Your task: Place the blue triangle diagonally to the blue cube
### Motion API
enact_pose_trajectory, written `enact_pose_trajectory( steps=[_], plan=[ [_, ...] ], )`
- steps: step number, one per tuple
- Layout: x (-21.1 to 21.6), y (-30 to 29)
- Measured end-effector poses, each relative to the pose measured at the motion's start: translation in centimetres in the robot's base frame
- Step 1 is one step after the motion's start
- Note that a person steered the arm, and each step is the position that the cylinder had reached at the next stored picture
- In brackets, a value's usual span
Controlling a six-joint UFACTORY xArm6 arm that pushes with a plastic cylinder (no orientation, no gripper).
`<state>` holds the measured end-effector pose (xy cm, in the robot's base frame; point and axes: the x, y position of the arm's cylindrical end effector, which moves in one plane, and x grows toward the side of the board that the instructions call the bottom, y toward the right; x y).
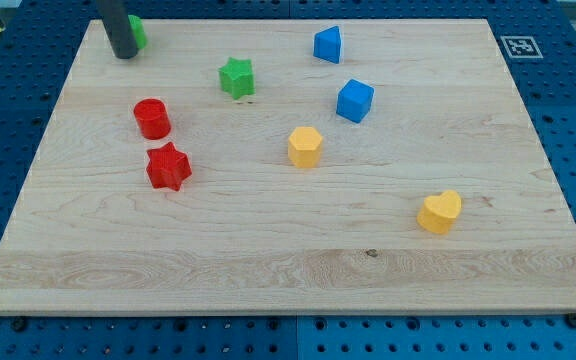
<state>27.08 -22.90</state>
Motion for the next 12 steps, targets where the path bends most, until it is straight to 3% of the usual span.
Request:
enact_pose_trajectory(
  steps=[1,6,11,12],
  plan=[
    [2.3,0.0],
    [2.1,2.6],
    [-2.3,16.3],
    [-0.2,14.2]
  ],
)
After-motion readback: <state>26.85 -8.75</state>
